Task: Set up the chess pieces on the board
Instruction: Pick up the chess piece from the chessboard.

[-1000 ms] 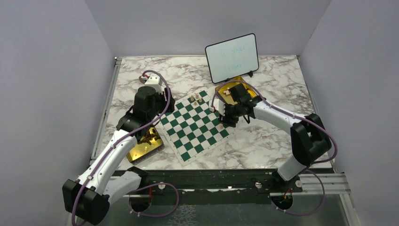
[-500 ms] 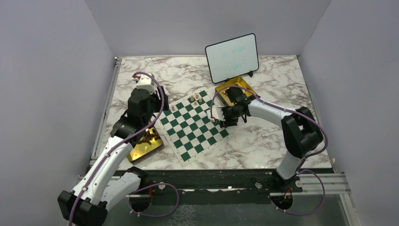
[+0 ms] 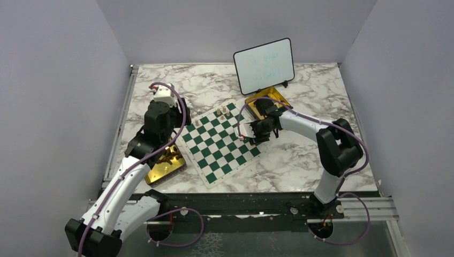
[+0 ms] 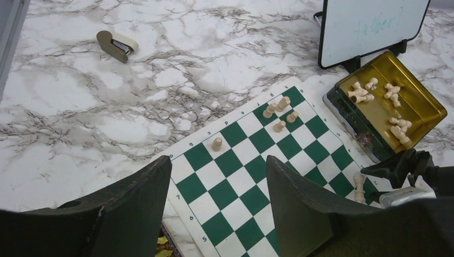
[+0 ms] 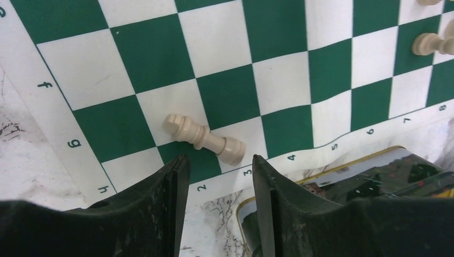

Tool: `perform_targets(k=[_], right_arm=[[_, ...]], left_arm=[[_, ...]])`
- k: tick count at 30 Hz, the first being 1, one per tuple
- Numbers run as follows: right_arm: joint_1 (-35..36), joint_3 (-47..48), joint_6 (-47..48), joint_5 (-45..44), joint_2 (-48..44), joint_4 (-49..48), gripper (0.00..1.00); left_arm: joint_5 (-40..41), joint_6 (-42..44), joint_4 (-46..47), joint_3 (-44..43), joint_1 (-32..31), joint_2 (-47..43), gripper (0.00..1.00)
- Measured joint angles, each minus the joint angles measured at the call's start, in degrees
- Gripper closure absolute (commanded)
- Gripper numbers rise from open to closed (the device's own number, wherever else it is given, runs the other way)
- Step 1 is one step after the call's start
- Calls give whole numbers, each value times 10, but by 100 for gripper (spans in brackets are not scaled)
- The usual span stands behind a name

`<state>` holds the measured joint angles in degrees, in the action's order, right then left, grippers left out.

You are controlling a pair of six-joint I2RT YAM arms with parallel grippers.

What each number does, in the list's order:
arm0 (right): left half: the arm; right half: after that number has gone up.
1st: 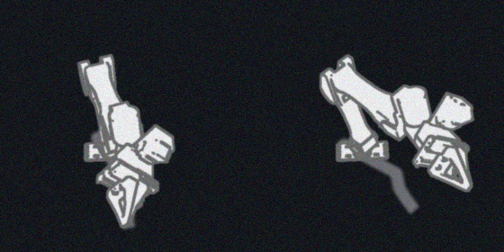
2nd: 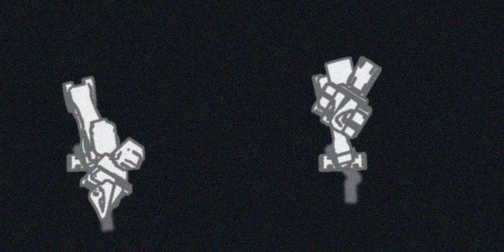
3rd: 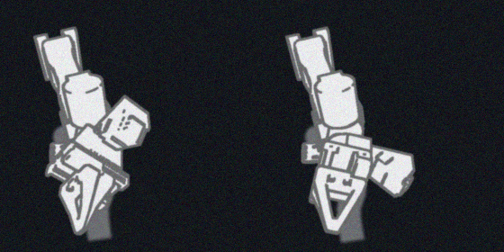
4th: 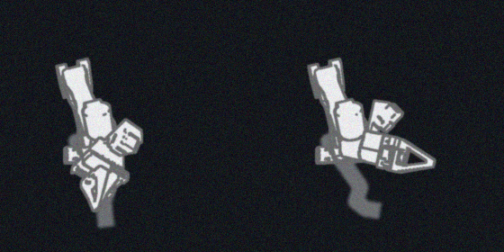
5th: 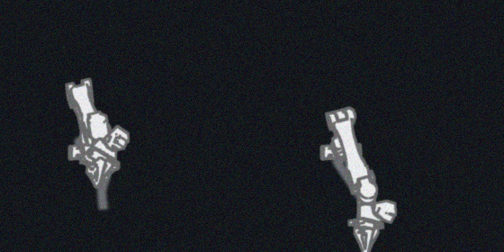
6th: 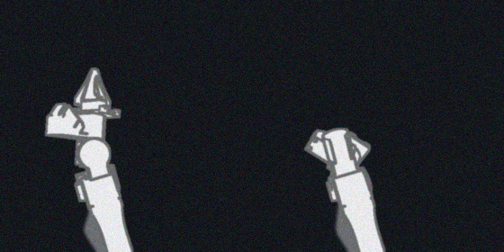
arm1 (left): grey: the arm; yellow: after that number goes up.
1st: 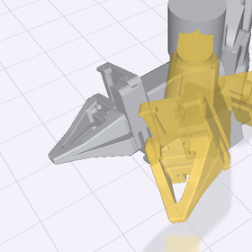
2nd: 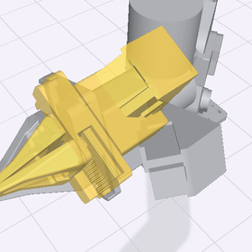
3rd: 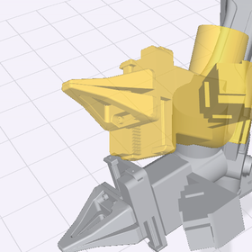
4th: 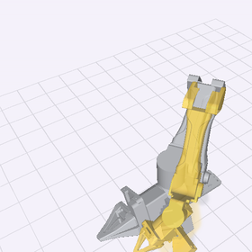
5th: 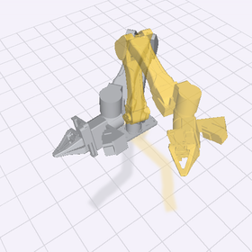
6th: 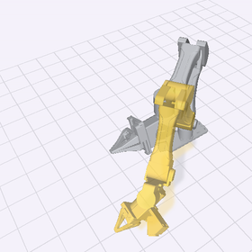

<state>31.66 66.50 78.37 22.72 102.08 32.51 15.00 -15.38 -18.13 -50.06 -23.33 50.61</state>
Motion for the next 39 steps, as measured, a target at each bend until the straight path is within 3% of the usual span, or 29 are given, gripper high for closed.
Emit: perform_targets(k=[14,28,39], right_arm=[[24,0,24,-33,15,8,51],[25,27,27,-40,39,25,65],[25,28,16,-40,41,23,59]], left_arm=[[1,0,0,0,0,-3,33],[1,0,0,1,0,-7,33],[1,0,0,1,0,-8,32]])
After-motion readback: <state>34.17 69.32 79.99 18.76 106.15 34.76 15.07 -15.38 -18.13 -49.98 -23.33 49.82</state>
